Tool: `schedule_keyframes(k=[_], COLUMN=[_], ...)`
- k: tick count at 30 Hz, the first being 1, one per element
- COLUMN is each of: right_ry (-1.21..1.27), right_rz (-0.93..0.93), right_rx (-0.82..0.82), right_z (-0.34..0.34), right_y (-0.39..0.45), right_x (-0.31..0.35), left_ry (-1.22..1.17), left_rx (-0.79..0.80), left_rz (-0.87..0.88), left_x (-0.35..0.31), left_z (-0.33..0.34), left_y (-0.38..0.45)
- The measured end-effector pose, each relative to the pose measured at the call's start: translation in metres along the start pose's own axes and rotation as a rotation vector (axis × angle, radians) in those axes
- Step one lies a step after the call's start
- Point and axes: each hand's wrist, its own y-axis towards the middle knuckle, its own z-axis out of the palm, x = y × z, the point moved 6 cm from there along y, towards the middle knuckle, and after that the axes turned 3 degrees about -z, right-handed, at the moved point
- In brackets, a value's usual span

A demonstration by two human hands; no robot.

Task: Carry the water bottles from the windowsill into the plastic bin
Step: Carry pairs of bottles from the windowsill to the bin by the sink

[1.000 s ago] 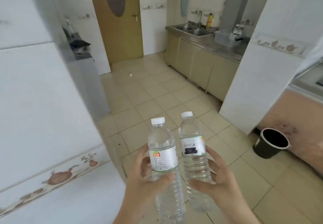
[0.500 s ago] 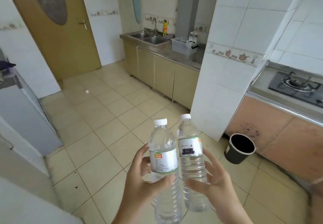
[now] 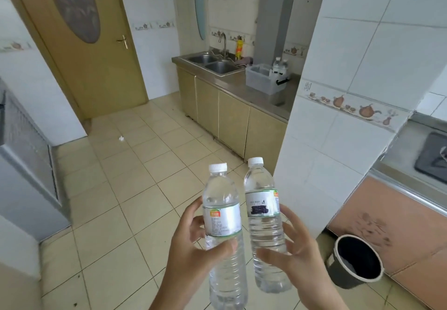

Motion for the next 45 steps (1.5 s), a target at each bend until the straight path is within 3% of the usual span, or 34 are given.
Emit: schedule_keyframes(k=[11, 23, 30, 40, 45], right_ry=[-0.008, -0.041, 0.024, 0.083, 0.053], right_rz=[0.028, 0.020, 0.036, 0.058, -0.019], right_rx=[-0.008, -0.088, -0.128, -0.037, -0.084], right_z=[-0.050, -0.081, -0.096, -0.115, -0.131], right_y=[0.197, 0.434, 0.572, 0.795, 0.880], right_x=[0.002, 0.010, 0.006, -0.002, 0.015], left_ry=[0.009, -0.009, -0.040, -0.038, -0.090], left_rx=[-0.033, 0.046, -0.018, -0.105, -0.081], left_rz=[-0.004, -0.003, 0.002, -0.018, -0.032], left_x=[-0.016, -0.049, -0.064, -0.086, -0.110], left_z=[0.071, 0.140, 0.155, 0.202, 0.232], left_y=[0.190, 0.437, 0.563, 0.764, 0.854])
